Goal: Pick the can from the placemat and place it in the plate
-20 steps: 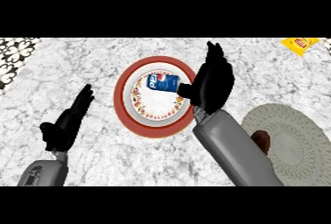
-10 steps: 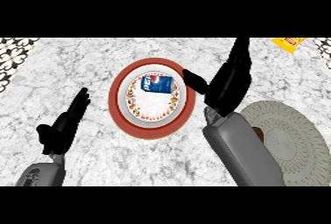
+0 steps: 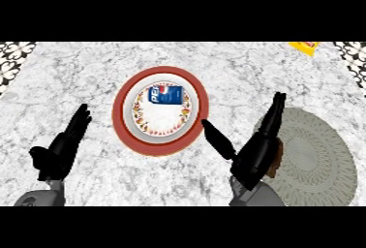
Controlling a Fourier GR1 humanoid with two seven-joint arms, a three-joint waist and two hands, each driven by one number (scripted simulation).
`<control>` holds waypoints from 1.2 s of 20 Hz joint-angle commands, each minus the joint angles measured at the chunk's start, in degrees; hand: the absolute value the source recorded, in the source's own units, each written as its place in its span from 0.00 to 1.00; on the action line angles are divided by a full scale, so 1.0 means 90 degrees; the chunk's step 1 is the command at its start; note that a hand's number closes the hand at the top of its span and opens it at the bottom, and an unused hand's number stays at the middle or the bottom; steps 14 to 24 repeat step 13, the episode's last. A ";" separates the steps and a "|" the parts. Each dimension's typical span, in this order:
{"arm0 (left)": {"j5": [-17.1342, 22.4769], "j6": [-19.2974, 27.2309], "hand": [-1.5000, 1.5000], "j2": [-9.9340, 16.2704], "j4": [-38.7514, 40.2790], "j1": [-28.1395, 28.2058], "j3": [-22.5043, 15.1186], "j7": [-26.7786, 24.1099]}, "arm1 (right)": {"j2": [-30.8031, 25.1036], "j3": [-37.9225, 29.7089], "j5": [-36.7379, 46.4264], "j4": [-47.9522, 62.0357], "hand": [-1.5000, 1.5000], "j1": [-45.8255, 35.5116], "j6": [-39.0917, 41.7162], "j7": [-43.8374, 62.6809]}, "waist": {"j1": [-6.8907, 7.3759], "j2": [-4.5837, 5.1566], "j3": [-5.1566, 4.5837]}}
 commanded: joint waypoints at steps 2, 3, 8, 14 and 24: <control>-0.0121 0.0208 0.50 -0.0087 -0.0111 -0.0012 0.0004 0.0009 | 0.0024 0.1232 0.0498 -0.0444 0.00 0.1621 -0.1426 0.0673 | -0.0099 0.0012 -0.0004; 0.0095 -0.0197 0.50 0.0184 0.0492 -0.0081 0.0297 -0.0368 | 0.0025 0.1180 0.0645 -0.0996 0.00 0.1794 -0.1046 0.0618 | -0.0151 0.0024 -0.0013; -0.0079 0.0118 0.50 -0.0090 -0.0750 0.0299 -0.0058 0.0459 | 0.0025 0.1522 0.0869 -0.0136 0.00 0.2322 -0.1981 0.0413 | -0.0024 0.0028 -0.0002; -0.0098 -0.0023 0.50 -0.0060 -0.0293 0.0029 0.0143 0.0185 | 0.0025 0.1448 0.0886 -0.0400 0.00 0.3107 -0.2056 -0.0172 | -0.0072 0.0038 -0.0006; -0.0098 -0.0023 0.50 -0.0060 -0.0293 0.0029 0.0143 0.0185 | 0.0025 0.1448 0.0886 -0.0400 0.00 0.3107 -0.2056 -0.0172 | -0.0072 0.0038 -0.0006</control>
